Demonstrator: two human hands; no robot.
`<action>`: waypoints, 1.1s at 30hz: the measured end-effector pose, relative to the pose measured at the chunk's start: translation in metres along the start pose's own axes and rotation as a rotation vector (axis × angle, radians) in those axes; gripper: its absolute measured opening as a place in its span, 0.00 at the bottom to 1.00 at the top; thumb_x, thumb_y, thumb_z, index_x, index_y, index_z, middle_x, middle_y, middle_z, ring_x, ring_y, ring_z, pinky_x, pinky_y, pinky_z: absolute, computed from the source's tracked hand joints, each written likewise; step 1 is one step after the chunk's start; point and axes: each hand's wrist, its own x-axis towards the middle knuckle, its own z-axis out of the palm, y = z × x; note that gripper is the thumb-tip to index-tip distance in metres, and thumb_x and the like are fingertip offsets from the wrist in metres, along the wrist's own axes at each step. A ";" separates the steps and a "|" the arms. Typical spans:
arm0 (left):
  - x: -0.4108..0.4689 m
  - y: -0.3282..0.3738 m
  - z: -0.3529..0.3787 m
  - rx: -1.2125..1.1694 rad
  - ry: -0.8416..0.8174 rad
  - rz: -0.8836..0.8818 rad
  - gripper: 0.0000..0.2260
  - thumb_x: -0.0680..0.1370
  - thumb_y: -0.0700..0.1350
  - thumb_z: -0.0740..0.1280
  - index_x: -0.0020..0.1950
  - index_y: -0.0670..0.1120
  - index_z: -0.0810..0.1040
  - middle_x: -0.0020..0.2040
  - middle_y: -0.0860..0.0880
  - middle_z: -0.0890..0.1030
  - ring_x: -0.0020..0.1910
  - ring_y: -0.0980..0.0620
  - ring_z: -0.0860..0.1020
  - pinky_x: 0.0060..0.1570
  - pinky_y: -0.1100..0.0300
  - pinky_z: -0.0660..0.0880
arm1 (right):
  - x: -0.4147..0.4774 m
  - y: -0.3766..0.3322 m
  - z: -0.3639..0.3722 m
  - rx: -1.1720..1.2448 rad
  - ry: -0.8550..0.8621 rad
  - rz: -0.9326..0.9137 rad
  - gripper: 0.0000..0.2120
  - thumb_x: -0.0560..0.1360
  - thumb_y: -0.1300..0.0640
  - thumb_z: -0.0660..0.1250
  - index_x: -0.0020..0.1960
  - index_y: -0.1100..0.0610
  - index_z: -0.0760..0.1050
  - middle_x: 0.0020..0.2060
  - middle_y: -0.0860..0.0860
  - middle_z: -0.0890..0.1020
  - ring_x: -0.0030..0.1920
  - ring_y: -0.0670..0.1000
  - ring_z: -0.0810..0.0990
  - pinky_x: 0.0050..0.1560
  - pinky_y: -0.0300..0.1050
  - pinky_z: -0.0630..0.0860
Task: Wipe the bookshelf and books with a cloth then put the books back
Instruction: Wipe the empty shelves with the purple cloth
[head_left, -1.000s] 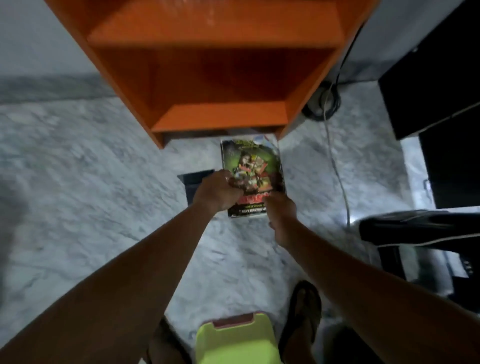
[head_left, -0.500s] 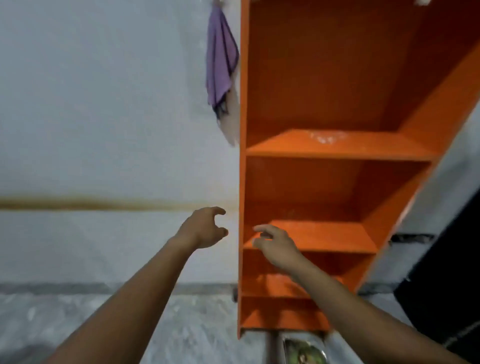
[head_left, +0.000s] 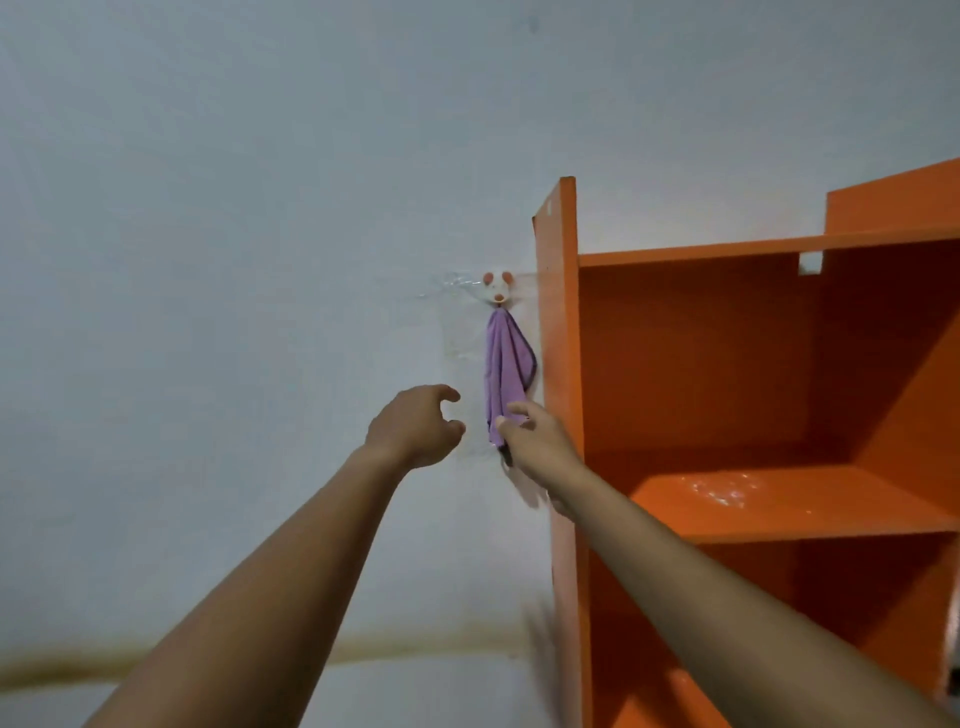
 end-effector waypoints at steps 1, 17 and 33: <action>0.013 -0.001 0.002 0.009 -0.002 0.000 0.23 0.78 0.51 0.68 0.73 0.54 0.73 0.72 0.50 0.75 0.69 0.48 0.74 0.62 0.52 0.73 | 0.013 -0.003 0.005 0.012 0.020 0.013 0.20 0.82 0.50 0.63 0.73 0.50 0.70 0.71 0.52 0.73 0.66 0.54 0.74 0.66 0.52 0.75; 0.232 -0.027 0.076 -0.691 -0.093 -0.028 0.12 0.82 0.50 0.64 0.63 0.48 0.80 0.60 0.46 0.83 0.59 0.44 0.81 0.60 0.47 0.78 | 0.208 0.023 0.073 0.250 0.517 0.075 0.11 0.80 0.58 0.66 0.58 0.46 0.82 0.56 0.47 0.85 0.52 0.52 0.82 0.55 0.44 0.78; 0.079 -0.028 0.038 -0.974 -0.115 -0.094 0.09 0.82 0.46 0.67 0.44 0.43 0.77 0.41 0.44 0.77 0.37 0.49 0.73 0.34 0.61 0.72 | 0.040 0.009 0.003 -0.309 0.365 -0.522 0.07 0.80 0.55 0.68 0.49 0.55 0.84 0.37 0.47 0.82 0.39 0.48 0.77 0.41 0.40 0.67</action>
